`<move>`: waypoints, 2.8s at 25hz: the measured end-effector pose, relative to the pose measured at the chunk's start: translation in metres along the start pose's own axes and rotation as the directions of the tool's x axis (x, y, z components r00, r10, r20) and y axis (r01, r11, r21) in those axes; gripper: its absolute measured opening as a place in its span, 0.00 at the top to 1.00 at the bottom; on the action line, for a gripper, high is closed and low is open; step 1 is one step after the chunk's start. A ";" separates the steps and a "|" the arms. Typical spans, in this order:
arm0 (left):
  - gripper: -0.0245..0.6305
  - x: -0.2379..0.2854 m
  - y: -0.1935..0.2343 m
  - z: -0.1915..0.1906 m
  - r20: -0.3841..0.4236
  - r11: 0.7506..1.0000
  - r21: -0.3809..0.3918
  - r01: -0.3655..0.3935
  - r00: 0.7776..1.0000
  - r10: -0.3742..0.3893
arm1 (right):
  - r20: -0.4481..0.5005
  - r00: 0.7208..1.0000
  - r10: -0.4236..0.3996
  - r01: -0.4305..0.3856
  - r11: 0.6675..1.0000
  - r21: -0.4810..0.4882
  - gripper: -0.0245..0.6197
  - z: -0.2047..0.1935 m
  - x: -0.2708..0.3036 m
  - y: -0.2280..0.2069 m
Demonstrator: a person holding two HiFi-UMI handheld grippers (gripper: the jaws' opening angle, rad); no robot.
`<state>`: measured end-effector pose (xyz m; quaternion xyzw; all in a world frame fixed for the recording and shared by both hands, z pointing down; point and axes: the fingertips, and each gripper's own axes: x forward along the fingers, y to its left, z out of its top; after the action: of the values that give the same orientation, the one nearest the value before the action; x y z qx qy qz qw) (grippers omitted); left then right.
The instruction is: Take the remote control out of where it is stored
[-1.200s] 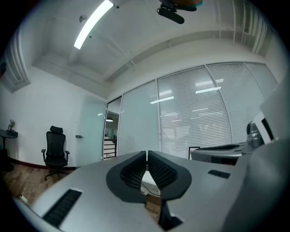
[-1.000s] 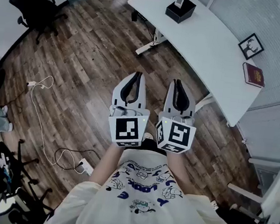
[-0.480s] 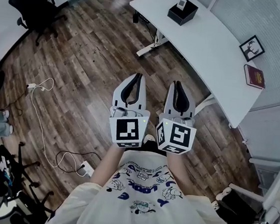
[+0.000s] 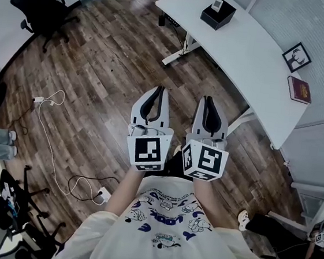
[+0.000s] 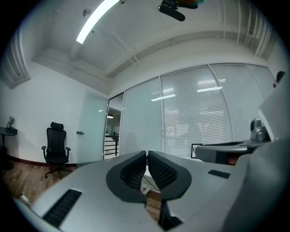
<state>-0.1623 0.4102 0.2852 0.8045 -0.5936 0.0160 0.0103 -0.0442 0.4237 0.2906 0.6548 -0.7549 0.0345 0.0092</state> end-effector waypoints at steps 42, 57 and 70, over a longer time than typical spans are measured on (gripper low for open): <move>0.92 0.320 0.000 -0.008 -0.041 0.998 0.006 -0.061 0.997 0.061 | -0.033 0.996 0.081 -0.080 0.996 0.033 0.87 0.002 0.303 -0.136; 0.92 0.405 0.008 -0.015 -0.064 1.000 -0.010 -0.022 0.998 0.022 | -0.049 0.999 0.023 -0.021 0.999 0.045 0.87 -0.002 0.375 -0.171; 0.92 0.520 0.034 -0.008 -0.065 0.998 -0.008 0.057 0.996 -0.058 | -0.028 0.998 -0.051 0.052 0.997 0.056 0.87 0.012 0.480 -0.197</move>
<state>-0.0413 -0.0963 0.3126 0.8203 -0.5696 0.0401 0.0327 0.0828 -0.0790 0.3150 0.6735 -0.7364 0.0643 0.0016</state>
